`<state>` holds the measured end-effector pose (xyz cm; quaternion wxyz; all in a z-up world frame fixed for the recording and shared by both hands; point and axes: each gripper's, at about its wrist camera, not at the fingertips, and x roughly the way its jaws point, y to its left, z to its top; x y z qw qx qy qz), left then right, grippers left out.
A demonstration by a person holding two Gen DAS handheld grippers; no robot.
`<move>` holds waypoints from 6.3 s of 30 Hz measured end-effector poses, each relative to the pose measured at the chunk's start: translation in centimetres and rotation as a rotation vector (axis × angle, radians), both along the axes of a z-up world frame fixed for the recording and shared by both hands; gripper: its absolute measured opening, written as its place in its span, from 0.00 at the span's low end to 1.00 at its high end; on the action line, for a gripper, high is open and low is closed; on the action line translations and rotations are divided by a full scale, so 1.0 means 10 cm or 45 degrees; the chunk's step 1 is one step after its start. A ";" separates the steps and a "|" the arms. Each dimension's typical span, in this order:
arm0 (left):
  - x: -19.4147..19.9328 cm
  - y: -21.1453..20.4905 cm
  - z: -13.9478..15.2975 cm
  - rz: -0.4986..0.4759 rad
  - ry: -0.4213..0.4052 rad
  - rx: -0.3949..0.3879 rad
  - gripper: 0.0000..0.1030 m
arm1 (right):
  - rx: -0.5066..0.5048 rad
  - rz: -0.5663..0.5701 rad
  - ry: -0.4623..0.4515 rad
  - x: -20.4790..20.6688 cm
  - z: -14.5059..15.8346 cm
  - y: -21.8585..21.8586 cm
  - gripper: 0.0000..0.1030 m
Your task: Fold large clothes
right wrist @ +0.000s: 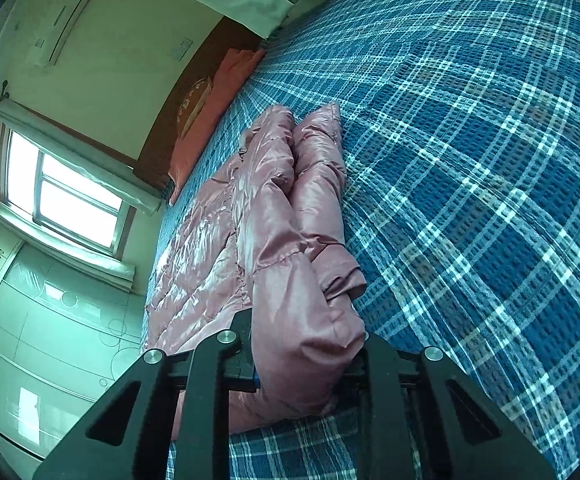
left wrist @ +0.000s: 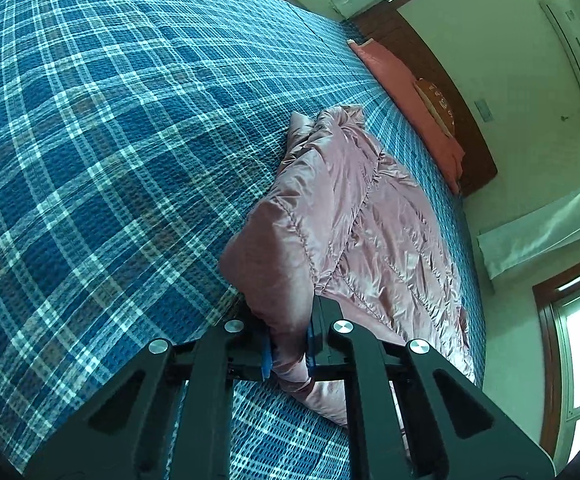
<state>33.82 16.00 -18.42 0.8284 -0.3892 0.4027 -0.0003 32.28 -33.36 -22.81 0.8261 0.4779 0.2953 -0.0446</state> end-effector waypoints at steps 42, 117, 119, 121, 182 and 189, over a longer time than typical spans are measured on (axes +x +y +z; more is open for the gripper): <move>-1.63 0.43 -0.04 -0.036 0.069 0.034 0.11 | 0.005 0.079 0.042 -1.22 -0.03 0.14 0.20; -0.86 -1.26 0.32 -0.536 0.038 1.060 0.31 | -0.959 0.558 0.351 -0.06 0.41 1.82 0.49; -0.81 -1.29 0.46 -0.519 -0.008 1.064 0.33 | -0.970 0.545 0.328 0.03 0.49 1.80 0.49; -0.69 -1.35 0.50 -0.513 -0.028 1.086 0.34 | -0.990 0.542 0.326 0.14 0.53 1.80 0.49; -0.60 -0.75 0.13 -0.337 0.074 1.141 0.39 | -1.113 0.526 0.295 0.20 0.11 2.24 0.49; -0.75 -0.60 0.27 -0.317 0.080 1.076 0.42 | -1.121 0.518 0.288 0.14 0.09 2.29 0.49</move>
